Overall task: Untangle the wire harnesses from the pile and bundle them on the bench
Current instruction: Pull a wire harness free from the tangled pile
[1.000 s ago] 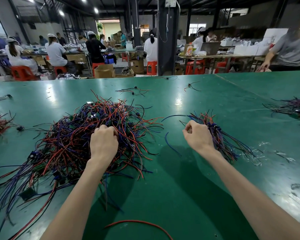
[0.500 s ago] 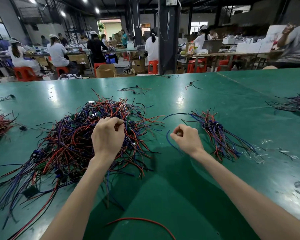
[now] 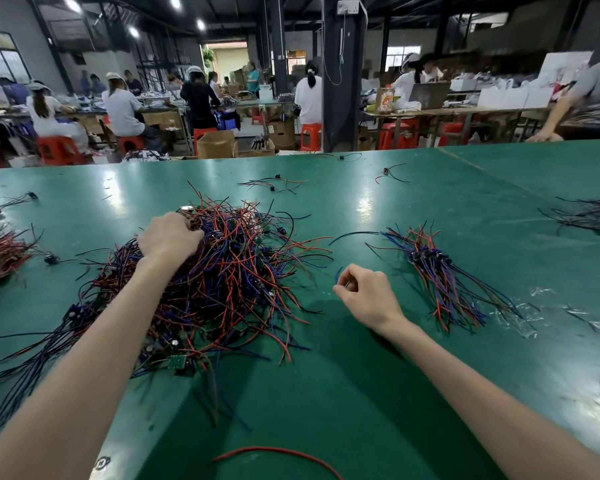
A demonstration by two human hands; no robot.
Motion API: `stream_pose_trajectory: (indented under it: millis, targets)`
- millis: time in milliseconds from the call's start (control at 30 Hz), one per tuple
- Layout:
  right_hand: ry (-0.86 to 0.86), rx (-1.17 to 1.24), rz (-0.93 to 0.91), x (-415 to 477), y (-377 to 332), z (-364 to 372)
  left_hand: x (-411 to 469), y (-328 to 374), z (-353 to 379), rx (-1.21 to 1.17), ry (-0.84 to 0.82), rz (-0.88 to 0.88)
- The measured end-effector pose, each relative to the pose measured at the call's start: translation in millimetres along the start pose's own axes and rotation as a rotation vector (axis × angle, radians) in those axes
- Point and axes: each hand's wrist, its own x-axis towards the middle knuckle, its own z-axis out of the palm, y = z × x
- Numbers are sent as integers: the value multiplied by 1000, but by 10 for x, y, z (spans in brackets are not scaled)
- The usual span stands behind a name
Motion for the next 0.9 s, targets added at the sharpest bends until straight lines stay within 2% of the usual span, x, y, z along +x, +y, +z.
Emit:
stream_pose_trajectory:
  millis: [167,300,533,700,800,900]
  targets:
    - [17,10,3,9,17,0,55,-40,82,-26,174,48]
    - [18,-4,9,-1,17,0,133,-20,88,-49,5,-19]
    - [8,-38,0,-41,-2,24,235,-40,-45,-449,89,-98]
    - [15,-88,-13,-72,-26,53,265,154,-268,-606,361,22]
    - [22,-95,-6,-78,-26,46,317,266,-401,-772,383,21]
    - [21,-99,-4,-85,-22,47,348,369,-503,-834,367,13]
